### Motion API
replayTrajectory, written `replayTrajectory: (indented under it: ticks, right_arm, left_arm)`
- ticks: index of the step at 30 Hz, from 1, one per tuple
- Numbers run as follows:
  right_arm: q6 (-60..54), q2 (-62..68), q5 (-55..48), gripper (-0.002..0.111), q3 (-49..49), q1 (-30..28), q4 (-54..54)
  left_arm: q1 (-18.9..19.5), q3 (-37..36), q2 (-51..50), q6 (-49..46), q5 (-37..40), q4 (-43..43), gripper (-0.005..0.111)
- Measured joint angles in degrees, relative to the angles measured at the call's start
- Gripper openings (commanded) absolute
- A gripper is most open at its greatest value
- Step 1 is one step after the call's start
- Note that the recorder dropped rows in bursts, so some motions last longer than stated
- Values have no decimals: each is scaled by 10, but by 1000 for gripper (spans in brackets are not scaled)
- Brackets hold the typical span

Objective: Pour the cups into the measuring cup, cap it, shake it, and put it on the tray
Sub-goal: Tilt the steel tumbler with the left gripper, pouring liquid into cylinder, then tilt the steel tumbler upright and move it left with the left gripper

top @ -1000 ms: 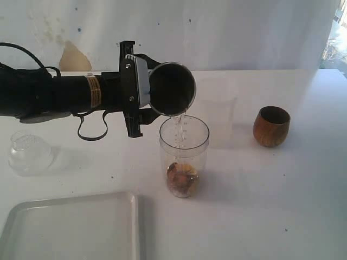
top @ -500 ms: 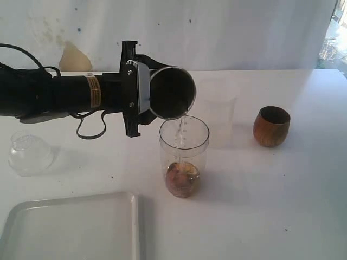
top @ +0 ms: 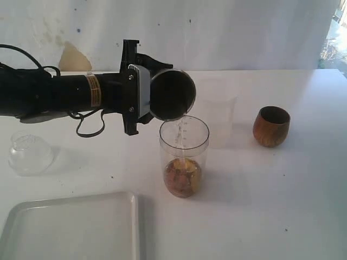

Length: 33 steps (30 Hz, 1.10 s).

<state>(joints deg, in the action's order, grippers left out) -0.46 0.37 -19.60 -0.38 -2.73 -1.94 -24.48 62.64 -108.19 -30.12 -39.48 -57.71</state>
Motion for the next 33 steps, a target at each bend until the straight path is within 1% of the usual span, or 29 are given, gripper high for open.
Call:
replayTrajectory:
  ticks: [13, 21, 29, 33]
  right_arm:
    - [0, 0, 0, 0, 0, 0, 0]
    - [0, 0, 0, 0, 0, 0, 0]
    - [0, 0, 0, 0, 0, 0, 0]
    - [0, 0, 0, 0, 0, 0, 0]
  left_arm:
    - [0, 0, 0, -78, -1, 42, 0]
    - [0, 0, 0, -131, -4, 44, 0]
    - [0, 0, 0, -140, -8, 46, 0]
    - [0, 1, 0, -182, -9, 46, 0]
